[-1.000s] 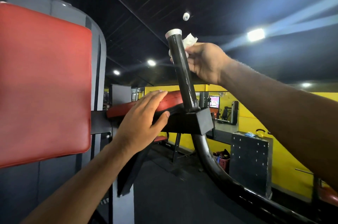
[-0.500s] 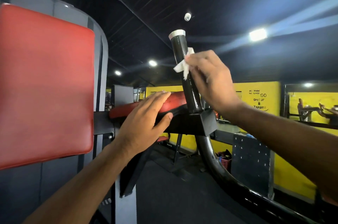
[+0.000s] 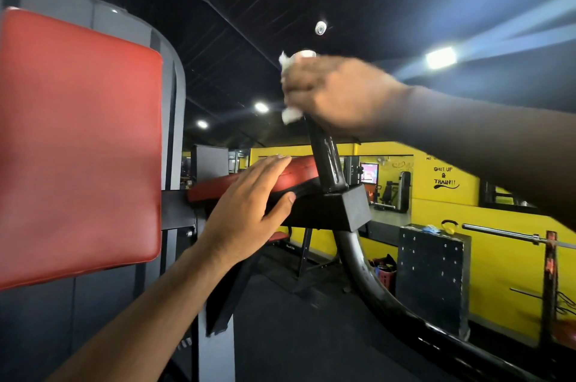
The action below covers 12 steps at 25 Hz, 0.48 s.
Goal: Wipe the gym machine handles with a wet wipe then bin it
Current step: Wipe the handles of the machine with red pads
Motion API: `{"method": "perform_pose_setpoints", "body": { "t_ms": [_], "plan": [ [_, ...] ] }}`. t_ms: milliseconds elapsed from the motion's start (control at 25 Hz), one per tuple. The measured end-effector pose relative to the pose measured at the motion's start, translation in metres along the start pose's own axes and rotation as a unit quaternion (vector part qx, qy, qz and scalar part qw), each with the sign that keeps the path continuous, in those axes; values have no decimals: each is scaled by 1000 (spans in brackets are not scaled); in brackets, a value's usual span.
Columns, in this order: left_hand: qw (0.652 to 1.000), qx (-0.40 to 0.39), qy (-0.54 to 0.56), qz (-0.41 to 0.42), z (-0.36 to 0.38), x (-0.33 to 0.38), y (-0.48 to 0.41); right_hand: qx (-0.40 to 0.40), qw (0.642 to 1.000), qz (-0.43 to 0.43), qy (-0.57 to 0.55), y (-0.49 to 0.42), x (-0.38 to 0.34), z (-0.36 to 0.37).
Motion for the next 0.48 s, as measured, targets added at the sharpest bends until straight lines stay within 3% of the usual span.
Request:
{"method": "perform_pose_setpoints", "body": {
  "t_ms": [160,280,360,480],
  "plan": [
    [1000,-4,2,-8,1,0,1,-32,998,0,-60,11,-15,-2],
    [1000,0,-6,-8,1,0,2,13,995,-15,-94,36,-36,-7],
    [1000,5,-5,-8,0,0,5,53,974,110,-191,51,-28,-7],
    [1000,8,-5,-4,0,0,8,121,888,308,-319,63,-16,-6]
  ]
}}
Point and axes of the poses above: each hand's wrist, its own y-axis away from the middle knuckle, its own z-axis out of the palm, x = y × z, the point moved 8 cm from there along -y, towards the middle knuckle, and after that the axes turned 15 degrees about y, right-handed, at the moved point
